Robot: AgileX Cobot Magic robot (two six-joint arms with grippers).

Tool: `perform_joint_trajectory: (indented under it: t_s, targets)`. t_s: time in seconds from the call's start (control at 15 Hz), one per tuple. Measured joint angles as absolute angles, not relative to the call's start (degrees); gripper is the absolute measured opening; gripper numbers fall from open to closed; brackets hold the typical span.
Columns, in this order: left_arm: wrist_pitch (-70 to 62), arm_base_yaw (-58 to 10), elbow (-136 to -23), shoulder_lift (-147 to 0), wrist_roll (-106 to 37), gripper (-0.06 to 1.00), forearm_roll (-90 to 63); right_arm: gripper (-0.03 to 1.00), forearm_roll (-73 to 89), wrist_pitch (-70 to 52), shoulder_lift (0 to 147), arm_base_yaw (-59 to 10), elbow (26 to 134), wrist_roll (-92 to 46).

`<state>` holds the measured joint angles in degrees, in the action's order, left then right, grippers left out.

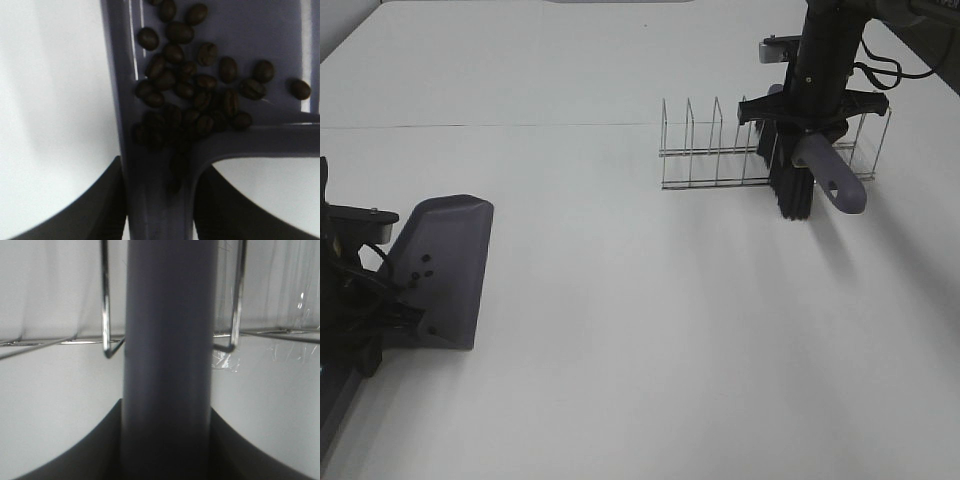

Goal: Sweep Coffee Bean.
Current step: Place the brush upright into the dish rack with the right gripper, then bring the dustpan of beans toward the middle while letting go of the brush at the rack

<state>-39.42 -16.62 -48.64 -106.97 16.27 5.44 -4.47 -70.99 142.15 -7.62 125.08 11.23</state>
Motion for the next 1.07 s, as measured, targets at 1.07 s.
perform_joint_trajectory:
  t_s: [1.07]
  targets:
    - [-39.6, -16.6, -48.9, -107.0, 17.2, 0.35, 3.8, 0.67, -4.3, -70.4, 134.1, -7.6, 126.5, 8.3]
